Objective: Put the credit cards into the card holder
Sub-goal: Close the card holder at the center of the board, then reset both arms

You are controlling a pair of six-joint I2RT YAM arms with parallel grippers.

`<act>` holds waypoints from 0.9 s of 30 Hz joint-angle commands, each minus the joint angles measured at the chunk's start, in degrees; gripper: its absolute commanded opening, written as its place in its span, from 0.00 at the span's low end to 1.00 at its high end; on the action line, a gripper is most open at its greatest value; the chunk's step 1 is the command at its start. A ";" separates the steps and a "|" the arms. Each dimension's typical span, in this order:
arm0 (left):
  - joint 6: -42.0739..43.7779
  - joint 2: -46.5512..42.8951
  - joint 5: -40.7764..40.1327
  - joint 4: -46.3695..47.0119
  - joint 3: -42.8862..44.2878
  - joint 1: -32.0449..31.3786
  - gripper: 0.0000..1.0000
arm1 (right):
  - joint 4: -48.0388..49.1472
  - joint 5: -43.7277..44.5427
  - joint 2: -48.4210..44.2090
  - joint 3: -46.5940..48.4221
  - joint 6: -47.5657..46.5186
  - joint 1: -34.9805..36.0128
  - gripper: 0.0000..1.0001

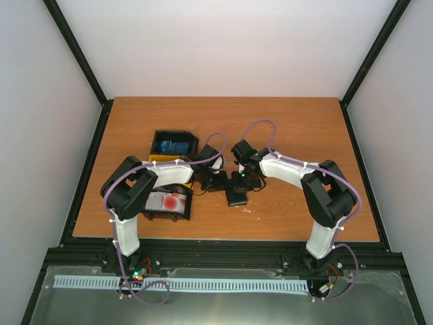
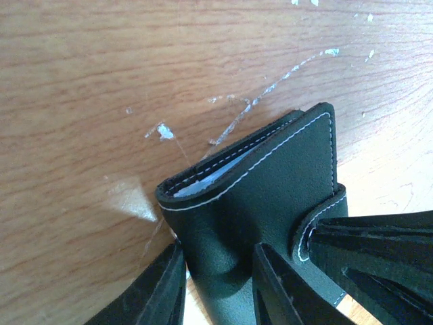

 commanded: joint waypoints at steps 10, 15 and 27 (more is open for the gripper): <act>1.30 -6.65 -0.62 -1.59 -0.76 0.74 0.39 | 4.51 1.22 -9.76 -0.21 2.26 1.91 0.04; 4.52 -16.26 -3.96 -1.81 1.29 1.07 0.54 | 3.84 11.74 -23.05 -0.82 5.51 0.88 0.21; 9.56 -53.51 -22.13 -6.16 -6.62 1.51 1.00 | -11.10 39.77 -55.03 -6.56 4.17 0.46 0.93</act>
